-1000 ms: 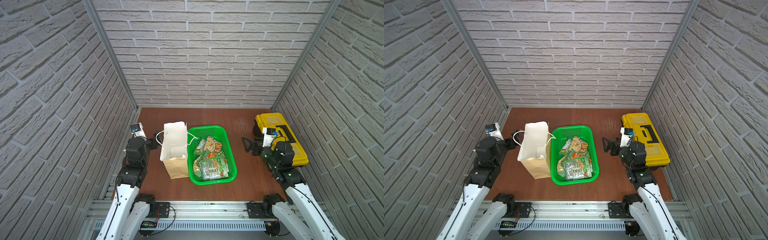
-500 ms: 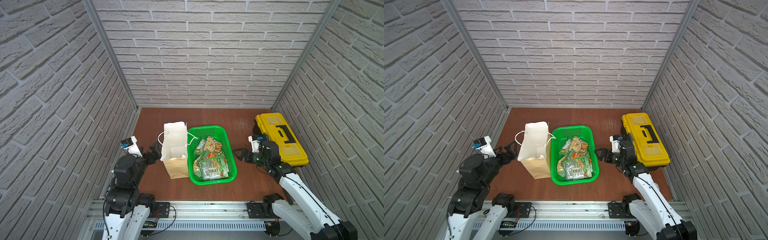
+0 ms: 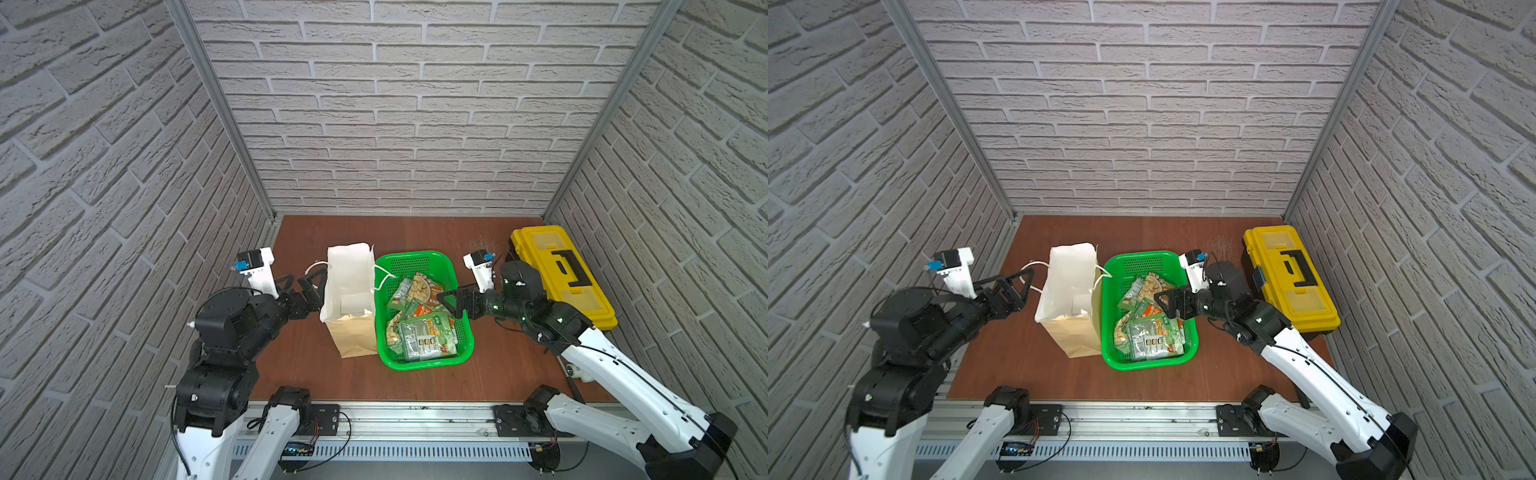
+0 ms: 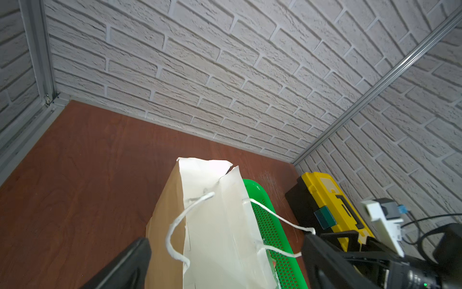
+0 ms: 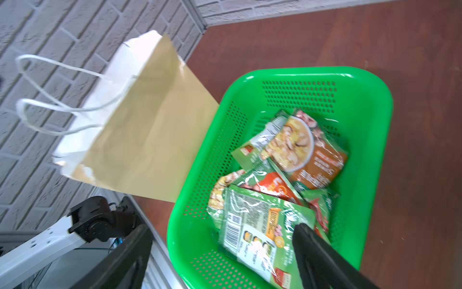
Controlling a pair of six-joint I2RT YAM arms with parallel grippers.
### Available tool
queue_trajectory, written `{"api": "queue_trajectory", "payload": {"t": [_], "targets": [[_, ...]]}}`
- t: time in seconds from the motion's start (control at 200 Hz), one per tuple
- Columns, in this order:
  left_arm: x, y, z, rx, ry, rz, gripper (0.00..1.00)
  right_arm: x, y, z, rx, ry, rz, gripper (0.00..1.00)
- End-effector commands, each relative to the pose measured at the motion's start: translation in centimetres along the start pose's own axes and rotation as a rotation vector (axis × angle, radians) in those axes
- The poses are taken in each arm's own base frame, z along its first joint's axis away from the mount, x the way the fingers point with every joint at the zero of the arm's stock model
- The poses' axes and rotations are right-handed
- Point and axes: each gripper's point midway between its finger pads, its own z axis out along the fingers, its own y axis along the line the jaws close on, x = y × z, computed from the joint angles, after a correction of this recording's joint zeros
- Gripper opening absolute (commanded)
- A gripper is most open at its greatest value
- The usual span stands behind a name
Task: Place the condiment packets inside the bag
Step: Open the paper bag at the center of the board.
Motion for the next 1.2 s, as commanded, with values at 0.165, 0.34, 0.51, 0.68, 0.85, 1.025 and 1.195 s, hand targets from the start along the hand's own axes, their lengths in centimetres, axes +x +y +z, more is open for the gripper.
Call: {"api": "queue_trajectory", "payload": {"t": [0.165, 0.34, 0.51, 0.68, 0.85, 1.025, 1.195], "targets": [[2.0, -0.5, 2.8, -0.109, 0.182, 0.228, 0.98, -5.2, 12.4, -1.3, -0.293, -0.045, -0.112, 0.87], [1.8, -0.9, 3.3, -0.275, 0.194, 0.450, 0.98, -6.7, 18.0, -1.2, -0.429, -0.042, -0.145, 0.67], [1.4, -1.3, 3.6, -0.370, 0.179, 0.564, 0.98, -7.3, 19.6, 2.3, -0.408, 0.011, -0.159, 0.53], [0.9, -0.2, 3.3, -0.431, 0.158, 0.586, 0.97, -6.3, 17.4, 7.6, -0.255, 0.100, -0.176, 0.50], [1.0, -1.3, 2.5, -0.339, 0.169, 0.533, 0.93, -4.6, 14.2, 11.0, -0.094, 0.175, -0.196, 0.44], [0.4, -5.6, 0.8, -0.086, 0.142, 0.427, 0.94, -3.6, 12.1, 11.9, 0.005, 0.205, -0.212, 0.41], [-1.2, -6.9, -1.3, 0.026, 0.061, 0.365, 0.98, -3.1, 11.4, 11.8, 0.036, 0.207, -0.217, 0.45]]}}
